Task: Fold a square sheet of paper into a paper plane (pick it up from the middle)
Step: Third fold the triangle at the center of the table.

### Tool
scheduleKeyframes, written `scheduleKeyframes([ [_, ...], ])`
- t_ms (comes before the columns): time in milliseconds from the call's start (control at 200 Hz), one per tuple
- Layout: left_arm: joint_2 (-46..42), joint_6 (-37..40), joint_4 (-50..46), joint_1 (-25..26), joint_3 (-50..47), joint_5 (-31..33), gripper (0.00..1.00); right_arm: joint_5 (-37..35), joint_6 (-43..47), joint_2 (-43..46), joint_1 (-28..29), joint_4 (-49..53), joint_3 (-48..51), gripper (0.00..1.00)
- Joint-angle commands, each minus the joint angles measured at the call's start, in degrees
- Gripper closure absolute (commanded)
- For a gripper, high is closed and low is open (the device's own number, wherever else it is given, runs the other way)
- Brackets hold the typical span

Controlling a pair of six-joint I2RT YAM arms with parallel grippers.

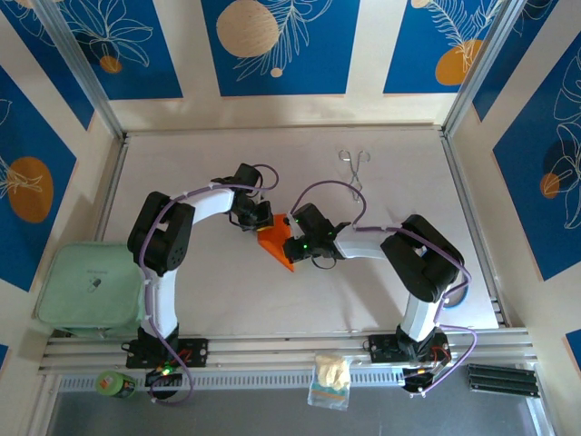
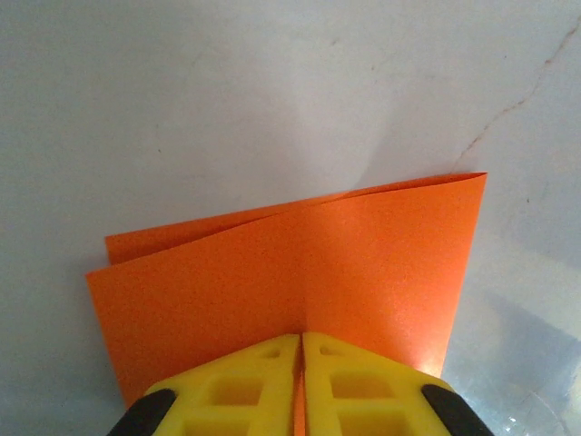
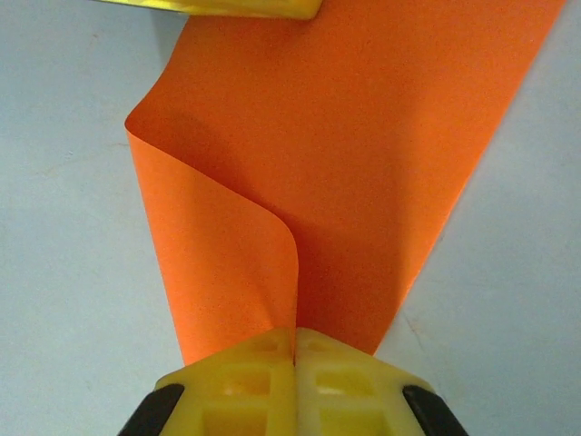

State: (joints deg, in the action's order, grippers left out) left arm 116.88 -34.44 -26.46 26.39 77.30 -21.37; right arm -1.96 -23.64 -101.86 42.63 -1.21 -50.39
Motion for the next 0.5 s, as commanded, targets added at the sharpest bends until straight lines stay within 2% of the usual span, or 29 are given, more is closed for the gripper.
scheduleKeyframes([
  [0,2.02,-0.07,-2.14,0.83,-0.56,0.51,0.88,0.25,-0.18,-1.28,0.32,2.03,-1.16,0.99],
  [115,-0.15,-1.16,-1.52,0.77,-0.22,0.01,0.86,-0.13,-0.11,-1.47,0.32,2.74,-1.20,0.99],
  [275,-6.78,-5.85,2.10,-0.35,-1.97,1.53,0.78,-0.15,-0.01,-1.58,0.35,3.23,-1.21,0.99],
  [395,-12.17,-9.52,5.91,-1.23,-6.44,2.38,0.74,-0.20,-0.09,-1.84,0.33,3.63,-1.55,0.99],
  [495,-16.15,-13.10,10.67,-1.04,-11.82,0.01,0.74,0.06,-0.01,-2.02,0.26,3.84,-1.88,0.99],
])
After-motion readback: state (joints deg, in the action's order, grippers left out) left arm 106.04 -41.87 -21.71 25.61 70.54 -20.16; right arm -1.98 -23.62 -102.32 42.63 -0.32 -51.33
